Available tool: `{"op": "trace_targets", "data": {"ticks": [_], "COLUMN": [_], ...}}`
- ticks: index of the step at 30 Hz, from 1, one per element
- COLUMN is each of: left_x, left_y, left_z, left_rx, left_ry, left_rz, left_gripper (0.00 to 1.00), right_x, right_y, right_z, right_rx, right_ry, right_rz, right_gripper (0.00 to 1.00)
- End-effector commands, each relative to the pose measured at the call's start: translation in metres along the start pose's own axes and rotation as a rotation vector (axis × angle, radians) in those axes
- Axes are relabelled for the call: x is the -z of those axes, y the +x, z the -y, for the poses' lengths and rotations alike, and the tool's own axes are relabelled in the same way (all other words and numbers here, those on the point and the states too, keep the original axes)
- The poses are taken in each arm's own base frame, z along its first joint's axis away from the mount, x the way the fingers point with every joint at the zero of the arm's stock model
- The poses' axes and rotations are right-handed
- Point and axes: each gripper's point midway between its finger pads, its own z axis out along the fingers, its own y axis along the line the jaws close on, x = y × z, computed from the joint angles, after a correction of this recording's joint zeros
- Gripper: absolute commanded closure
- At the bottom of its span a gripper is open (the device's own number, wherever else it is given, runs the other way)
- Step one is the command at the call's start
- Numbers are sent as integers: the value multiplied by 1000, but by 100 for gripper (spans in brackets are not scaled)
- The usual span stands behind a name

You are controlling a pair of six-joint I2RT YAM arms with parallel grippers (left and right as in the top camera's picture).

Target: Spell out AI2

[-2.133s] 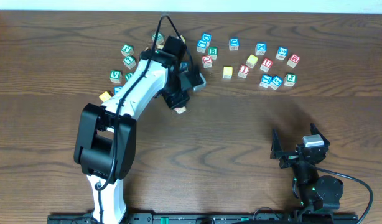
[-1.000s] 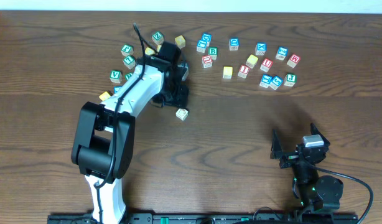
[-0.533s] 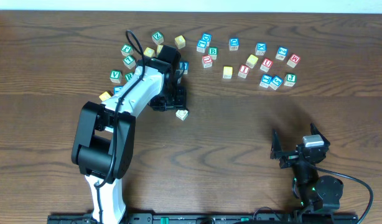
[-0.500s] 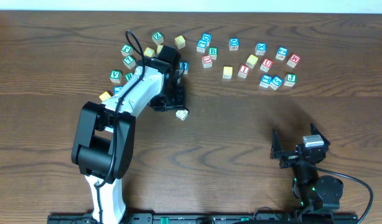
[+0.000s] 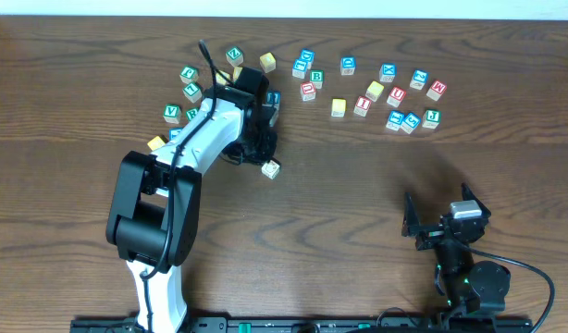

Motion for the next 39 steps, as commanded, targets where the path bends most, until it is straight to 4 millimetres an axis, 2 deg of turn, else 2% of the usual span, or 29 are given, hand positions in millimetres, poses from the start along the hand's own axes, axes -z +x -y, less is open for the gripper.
{"op": "trace_targets", "data": {"ticks": [1, 6, 11, 13, 16, 25, 32, 39], "left_x": [5, 6, 17, 27, 31, 16, -6, -11], "left_y": [9, 21, 18, 15, 16, 30, 30, 15], "left_z": [-1, 2, 16, 29, 47, 73, 67, 52], "left_rx": [-158, -161, -173, -236, -299, -423, -431, -384], "left_ry": [-4, 14, 87, 146, 233, 253, 209, 104], "left_rz": [-24, -71, -38, -4, 13, -31, -70, -31], "left_gripper": [92, 93, 92, 93, 93, 93, 93, 93], "right_x": [0, 0, 0, 0, 0, 0, 0, 0], "right_y": [2, 2, 2, 2, 2, 2, 2, 2], "right_z": [0, 0, 0, 0, 0, 0, 0, 0], "right_rx": [5, 5, 5, 5, 5, 5, 5, 5], "right_ry": [3, 3, 3, 3, 3, 3, 3, 3], "right_rz": [-5, -5, -5, -5, -5, -5, -5, -5], "right_gripper": [1, 1, 1, 1, 1, 1, 1, 1]}}
